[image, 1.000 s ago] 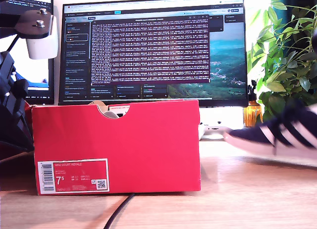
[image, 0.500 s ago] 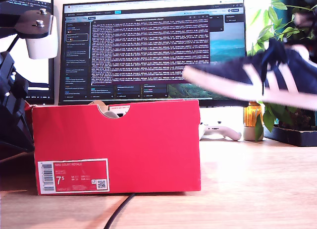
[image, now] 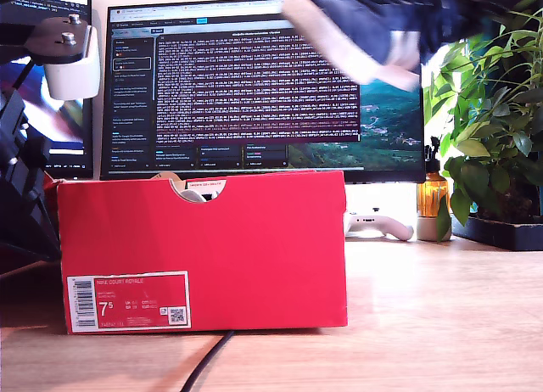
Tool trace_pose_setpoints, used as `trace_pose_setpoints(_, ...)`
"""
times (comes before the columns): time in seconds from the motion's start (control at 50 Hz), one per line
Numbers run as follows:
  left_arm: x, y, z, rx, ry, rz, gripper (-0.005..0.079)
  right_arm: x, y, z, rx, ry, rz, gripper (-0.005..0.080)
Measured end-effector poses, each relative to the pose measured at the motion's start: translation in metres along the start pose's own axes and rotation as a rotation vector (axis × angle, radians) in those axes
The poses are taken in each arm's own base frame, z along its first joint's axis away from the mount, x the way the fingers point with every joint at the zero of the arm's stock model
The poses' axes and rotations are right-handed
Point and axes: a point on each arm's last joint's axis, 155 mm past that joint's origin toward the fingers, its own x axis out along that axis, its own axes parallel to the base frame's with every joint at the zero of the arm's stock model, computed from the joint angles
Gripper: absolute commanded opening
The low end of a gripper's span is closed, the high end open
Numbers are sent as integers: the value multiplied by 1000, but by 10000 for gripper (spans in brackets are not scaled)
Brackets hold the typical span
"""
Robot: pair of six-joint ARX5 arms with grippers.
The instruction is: Pack the blue shoes by picking the first shoe and placing it inside the red shoebox, left side, then picking and rotating the second shoe and placing it in the shoebox
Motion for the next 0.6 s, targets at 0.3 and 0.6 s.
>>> trace_pose_setpoints(0.3,0,-1,0,0,-2,-3,-16,14,60,41,-214,-127,93,-12)
trace_pose_setpoints(0.6,0,-1,0,0,-2,-3,-16,22,84,58,-286,-194,124,-12)
